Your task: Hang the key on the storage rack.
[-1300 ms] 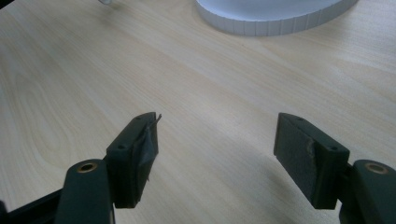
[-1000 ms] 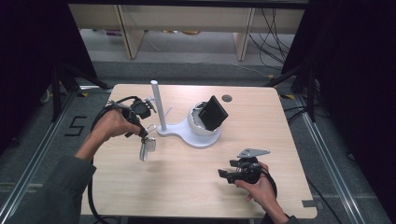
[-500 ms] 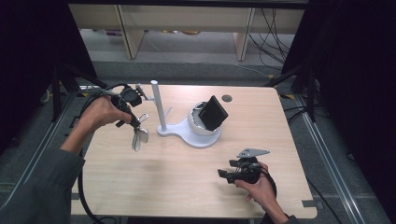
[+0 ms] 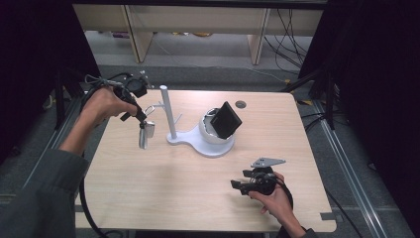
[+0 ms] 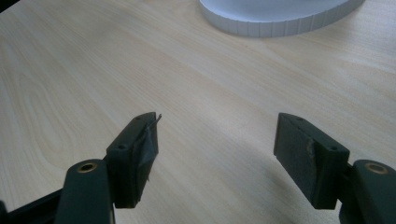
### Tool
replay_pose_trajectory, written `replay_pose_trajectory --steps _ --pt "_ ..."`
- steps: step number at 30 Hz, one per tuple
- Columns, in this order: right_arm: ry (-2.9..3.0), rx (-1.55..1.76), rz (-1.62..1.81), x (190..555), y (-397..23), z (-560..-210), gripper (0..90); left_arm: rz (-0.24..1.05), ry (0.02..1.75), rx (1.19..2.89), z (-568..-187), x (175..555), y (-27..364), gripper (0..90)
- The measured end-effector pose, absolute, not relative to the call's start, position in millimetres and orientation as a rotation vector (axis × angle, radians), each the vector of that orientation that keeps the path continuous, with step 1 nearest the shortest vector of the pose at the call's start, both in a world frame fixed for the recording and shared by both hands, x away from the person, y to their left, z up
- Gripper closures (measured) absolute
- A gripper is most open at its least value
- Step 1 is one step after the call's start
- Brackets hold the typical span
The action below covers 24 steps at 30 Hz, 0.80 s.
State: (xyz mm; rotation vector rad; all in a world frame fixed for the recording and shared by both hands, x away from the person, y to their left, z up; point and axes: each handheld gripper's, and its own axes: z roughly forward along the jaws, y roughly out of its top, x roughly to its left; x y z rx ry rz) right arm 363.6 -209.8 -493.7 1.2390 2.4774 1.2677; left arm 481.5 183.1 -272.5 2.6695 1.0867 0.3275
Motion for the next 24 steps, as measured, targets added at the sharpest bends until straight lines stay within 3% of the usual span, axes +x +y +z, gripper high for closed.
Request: replay_pose_trajectory --steps 24 --pt "2.479 1.236 1.241 363 -209 -493 31.7 0.315 1.147 2.653 -289 506 173 75.2"
